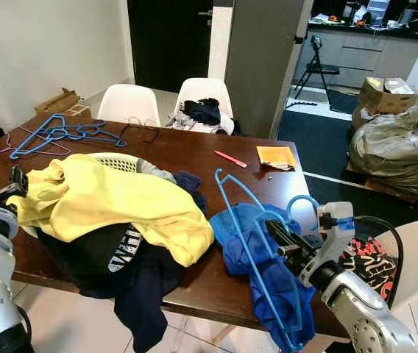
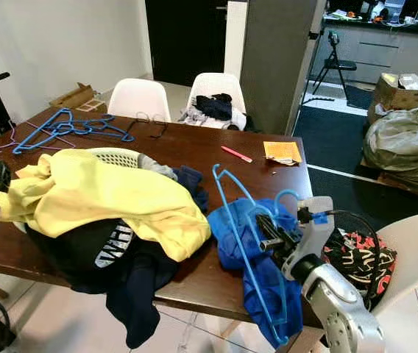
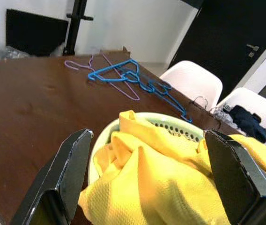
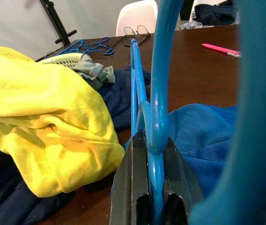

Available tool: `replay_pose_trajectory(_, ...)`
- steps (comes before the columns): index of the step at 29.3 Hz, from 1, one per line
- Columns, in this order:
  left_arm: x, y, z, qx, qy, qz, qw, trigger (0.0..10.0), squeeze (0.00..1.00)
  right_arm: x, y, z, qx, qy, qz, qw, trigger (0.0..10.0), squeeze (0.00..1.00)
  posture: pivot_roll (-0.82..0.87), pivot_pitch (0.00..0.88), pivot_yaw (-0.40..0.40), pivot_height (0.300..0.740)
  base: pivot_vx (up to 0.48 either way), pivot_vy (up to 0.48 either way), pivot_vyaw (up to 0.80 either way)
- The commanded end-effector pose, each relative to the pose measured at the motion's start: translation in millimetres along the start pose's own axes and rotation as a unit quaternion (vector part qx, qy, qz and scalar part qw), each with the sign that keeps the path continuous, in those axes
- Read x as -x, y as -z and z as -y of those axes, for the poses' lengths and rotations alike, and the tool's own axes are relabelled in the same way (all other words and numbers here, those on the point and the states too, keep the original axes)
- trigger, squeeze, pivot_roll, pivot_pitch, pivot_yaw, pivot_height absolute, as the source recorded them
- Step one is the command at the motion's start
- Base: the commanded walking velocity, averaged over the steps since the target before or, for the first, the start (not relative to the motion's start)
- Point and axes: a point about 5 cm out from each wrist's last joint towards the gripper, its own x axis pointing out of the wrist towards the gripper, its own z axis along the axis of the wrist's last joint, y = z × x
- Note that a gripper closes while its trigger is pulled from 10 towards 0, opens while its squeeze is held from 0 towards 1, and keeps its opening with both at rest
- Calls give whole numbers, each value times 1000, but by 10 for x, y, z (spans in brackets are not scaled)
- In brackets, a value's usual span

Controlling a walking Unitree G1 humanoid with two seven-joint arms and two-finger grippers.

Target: Hang hanger

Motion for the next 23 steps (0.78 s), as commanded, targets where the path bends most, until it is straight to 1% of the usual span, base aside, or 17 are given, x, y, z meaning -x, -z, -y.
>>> replay_pose_trajectory(1,-18,45,-21,1,-5,-9,1000,10000,0,9,6,19,-3,0,-5,1000,10000,0,16,0,-47,740,0,0,0)
replay_pose_trajectory(2,-15,134,-68,15,-17,-27,999,10000,0,8,5,20,-2,1,-5,1000,10000,0,16,0,-47,740,0,0,0)
replay_pose_trajectory(3,-15,134,-68,15,-17,-27,999,10000,0,8,5,20,-2,1,-5,1000,10000,0,16,0,-47,740,0,0,0)
replay_pose_trajectory(4,-7,223,-111,37,-30,-44,998,10000,0,6,4,20,-1,1,-5,1000,10000,0,11,0,-48,740,0,0,0)
replay_pose_trajectory(5,-7,223,-111,37,-30,-44,998,10000,0,6,4,20,-1,1,-5,1000,10000,0,11,0,-48,740,0,0,0)
replay_pose_trajectory(7,-5,376,-163,74,-42,-73,994,10000,0,5,2,22,1,2,-6,1000,10000,0,8,0,-52,740,0,0,0)
replay_pose_trajectory(8,-5,376,-163,74,-42,-73,994,10000,0,5,2,22,1,2,-6,1000,10000,0,8,0,-52,740,0,0,0)
replay_pose_trajectory(9,-7,415,-164,86,-42,-82,992,10000,0,7,3,23,1,2,-6,1000,10000,0,5,0,-52,740,0,0,0)
replay_pose_trajectory(11,-8,433,-162,91,-42,-86,991,10000,0,8,3,24,2,2,-7,1000,10000,0,5,0,-52,740,0,0,0)
replay_pose_trajectory(12,-6,460,-140,96,-38,-94,990,0,0,10,3,25,2,2,-7,1000,10000,0,5,0,-52,740,0,0,0)
replay_pose_trajectory(13,0,487,-118,97,-36,-102,989,0,0,12,3,26,3,3,-7,1000,10000,0,5,0,-52,740,0,0,0)
replay_pose_trajectory(17,3,505,-101,100,-34,-106,989,0,0,14,2,27,3,3,-7,1000,10000,0,3,0,-50,740,0,0,0)
replay_pose_trajectory(21,10,520,-4,114,-15,-112,987,0,0,18,0,26,4,5,-6,1000,10000,0,1,0,-48,740,0,0,0)
replay_pose_trajectory(23,10,518,6,115,-12,-112,987,0,0,19,0,26,4,5,-6,1000,10000,0,1,0,-48,740,0,0,0)
